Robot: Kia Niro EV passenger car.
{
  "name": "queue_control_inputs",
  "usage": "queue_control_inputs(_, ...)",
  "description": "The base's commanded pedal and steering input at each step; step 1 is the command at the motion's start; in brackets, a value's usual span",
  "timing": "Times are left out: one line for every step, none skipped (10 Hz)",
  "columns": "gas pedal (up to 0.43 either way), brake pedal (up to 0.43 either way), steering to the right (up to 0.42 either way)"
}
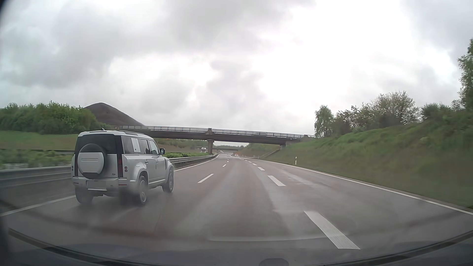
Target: Follow the waypoints while adhering to traffic rules and regulations
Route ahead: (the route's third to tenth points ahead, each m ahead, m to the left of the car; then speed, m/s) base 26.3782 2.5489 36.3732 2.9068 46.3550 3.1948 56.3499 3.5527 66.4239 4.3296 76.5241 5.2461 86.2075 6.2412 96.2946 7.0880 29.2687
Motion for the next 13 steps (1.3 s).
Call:
queue_control_inputs(0.26, 0.0, -0.01)
queue_control_inputs(0.26, 0.0, -0.01)
queue_control_inputs(0.268, 0.0, -0.01)
queue_control_inputs(0.268, 0.0, -0.01)
queue_control_inputs(0.268, 0.0, -0.009)
queue_control_inputs(0.268, 0.0, -0.009)
queue_control_inputs(0.268, 0.0, -0.009)
queue_control_inputs(0.268, 0.0, -0.009)
queue_control_inputs(0.268, 0.0, -0.009)
queue_control_inputs(0.268, 0.0, -0.008)
queue_control_inputs(0.268, 0.0, -0.008)
queue_control_inputs(0.268, 0.0, -0.007)
queue_control_inputs(0.268, 0.0, -0.005)
